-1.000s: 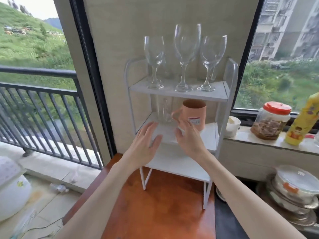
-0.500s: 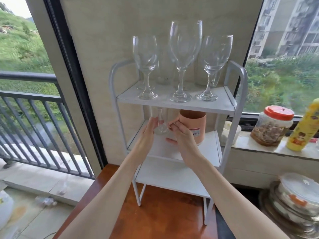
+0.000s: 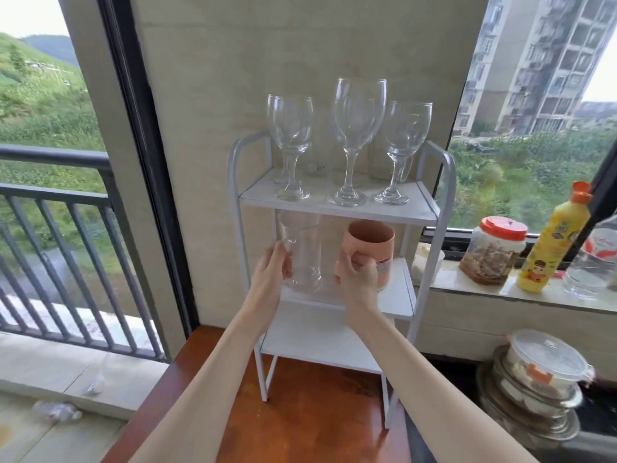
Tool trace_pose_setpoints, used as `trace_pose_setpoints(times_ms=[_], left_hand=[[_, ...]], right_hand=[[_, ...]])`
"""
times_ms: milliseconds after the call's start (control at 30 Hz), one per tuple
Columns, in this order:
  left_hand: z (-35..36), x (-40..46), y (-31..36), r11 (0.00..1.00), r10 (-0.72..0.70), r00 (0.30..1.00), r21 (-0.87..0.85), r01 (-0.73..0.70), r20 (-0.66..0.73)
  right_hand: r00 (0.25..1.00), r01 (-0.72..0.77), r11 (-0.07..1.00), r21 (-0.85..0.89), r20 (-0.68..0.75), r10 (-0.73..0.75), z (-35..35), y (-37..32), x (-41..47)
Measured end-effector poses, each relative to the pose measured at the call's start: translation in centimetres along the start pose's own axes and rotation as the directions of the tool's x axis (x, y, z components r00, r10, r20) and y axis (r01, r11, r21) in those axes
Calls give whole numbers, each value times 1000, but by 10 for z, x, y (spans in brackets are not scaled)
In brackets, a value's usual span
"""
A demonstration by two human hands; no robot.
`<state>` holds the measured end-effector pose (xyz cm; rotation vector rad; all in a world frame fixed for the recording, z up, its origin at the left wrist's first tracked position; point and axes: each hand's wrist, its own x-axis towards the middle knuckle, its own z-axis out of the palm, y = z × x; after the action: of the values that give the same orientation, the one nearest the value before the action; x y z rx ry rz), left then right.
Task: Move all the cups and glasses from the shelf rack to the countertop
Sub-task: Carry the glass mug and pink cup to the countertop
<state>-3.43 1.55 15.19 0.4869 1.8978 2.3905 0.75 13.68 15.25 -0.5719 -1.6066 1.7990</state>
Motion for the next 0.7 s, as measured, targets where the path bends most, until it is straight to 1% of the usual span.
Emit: trace_pose_setpoints(times_ms=[67,133,267,400,467,567,700], left_hand=[[-9,-12,0,996,20,1000,86,-18,-20],[-21,-25,5,994,25,999,103,-23,-26],[-38,-64,14,999,20,997,36,-18,-79],[-52,-114,16,1000,15,995,8,-14,-94],[-56,-136,18,1000,-22,997,0,22,-68],[-51,-161,21,996,-58,998,-63,59,16],[-27,-191,29,979,-108,988,-163,124,107]], right_hand=[[987,-2,999,-47,-158,-6,-9,-3,-8],[975,-2,995,-103,-223,-22,-22,-7,-18],[974,-4,985,-174,-223,-35,-47,-11,-50],[989,26,990,-137,-144,-46,-71,-15,-103],[988,33,991,-130,-146,-52,-86,-17,-131],[981,51,981,-185,-172,-84,-114,-23,-166],[955,62,981,-185,-274,-112,-166,-37,-203]])
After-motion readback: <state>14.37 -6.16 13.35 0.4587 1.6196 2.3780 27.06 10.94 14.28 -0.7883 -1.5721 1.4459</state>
